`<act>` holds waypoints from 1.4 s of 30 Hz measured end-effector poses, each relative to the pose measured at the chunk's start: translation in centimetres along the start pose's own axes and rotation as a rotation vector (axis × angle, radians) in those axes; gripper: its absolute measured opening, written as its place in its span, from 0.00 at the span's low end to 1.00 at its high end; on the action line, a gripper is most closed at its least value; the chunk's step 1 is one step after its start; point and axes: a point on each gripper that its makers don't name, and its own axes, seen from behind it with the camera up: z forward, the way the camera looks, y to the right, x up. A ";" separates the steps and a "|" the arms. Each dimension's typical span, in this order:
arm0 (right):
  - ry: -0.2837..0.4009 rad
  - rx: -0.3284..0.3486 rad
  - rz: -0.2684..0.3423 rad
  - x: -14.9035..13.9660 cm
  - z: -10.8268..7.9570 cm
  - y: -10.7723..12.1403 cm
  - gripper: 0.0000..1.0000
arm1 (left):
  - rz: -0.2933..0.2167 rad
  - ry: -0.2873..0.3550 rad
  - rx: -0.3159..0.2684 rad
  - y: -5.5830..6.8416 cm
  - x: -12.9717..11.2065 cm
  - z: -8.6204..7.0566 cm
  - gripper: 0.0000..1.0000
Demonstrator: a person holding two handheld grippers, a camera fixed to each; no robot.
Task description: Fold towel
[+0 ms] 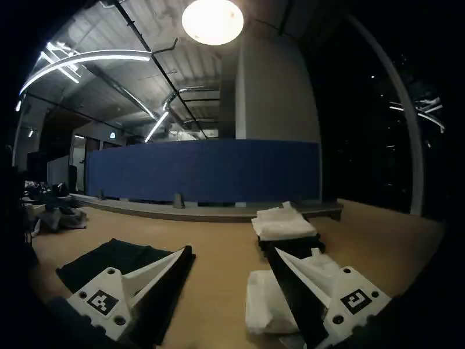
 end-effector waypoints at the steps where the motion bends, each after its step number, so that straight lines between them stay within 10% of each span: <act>1: 0.000 0.000 0.000 0.0 0.0 0.0 1.00 | 0.000 0.000 0.000 0.0 0.0 0.0 0.97; 42: 0.001 0.000 -0.001 0.1 0.1 0.0 1.00 | 0.000 0.000 0.001 0.2 0.1 -0.2 0.97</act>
